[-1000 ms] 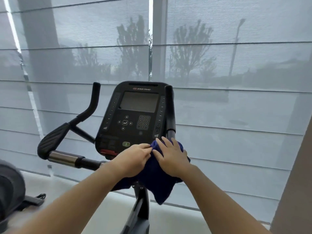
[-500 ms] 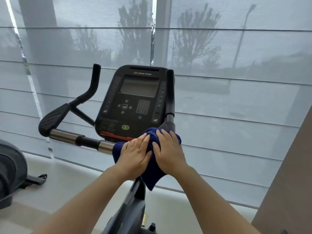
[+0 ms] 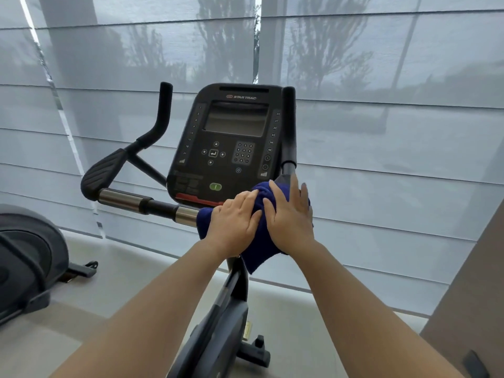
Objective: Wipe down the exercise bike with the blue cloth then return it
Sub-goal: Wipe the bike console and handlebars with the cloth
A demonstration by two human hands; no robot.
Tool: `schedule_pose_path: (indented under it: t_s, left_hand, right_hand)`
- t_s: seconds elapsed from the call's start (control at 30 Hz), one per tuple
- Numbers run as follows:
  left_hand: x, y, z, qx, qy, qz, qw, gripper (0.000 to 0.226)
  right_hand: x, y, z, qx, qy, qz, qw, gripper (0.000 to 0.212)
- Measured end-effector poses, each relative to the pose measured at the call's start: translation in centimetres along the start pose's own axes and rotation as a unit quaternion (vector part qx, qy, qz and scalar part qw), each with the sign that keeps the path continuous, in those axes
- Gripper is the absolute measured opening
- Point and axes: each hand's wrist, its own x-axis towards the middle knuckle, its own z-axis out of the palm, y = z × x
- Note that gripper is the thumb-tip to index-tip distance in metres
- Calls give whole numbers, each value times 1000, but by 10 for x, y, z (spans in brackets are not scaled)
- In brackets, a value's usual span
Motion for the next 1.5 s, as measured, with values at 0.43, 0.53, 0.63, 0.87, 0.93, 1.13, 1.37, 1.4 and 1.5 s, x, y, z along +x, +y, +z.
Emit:
schedule_pose_path:
  t_s: [0.43,0.53,0.63,0.87,0.93,1.13,1.37,1.4,1.5]
  left_hand:
    - [-15,-32,-9,47,-17,90,995,56]
    - [-17,-56,-15,85,-15,113,990,57]
    - [-19,-88,-24,119,-24,130,984,59]
    - [-21,-151,-41,112,-40,128,985,60]
    - [-19,-168,-45,82,-39,125,988,57]
    - [1,-183,-53,24,-46,135,989,43]
    - [-1,-180,-46,67,-26,129,989,45]
    - [-1,-180,-45,67,-17,127,990,44]
    - [-4,-180,-42,69,10,123,990,42]
  right_hand:
    - [-19,-26,20,-73,103,16,992,43]
    - [-18,-36,22,-105,100,-25,989,42]
    - [-17,-55,28,-153,58,-75,984,52]
    - [-12,-107,58,-211,-26,-91,973,69]
    - [-7,-120,73,-220,-17,-86,972,69]
    - [13,-128,92,-236,32,-63,969,69]
    - [13,-119,99,-267,127,-119,948,54]
    - [10,-119,101,-268,157,-129,942,53]
    - [2,-118,108,-276,227,-143,923,54]
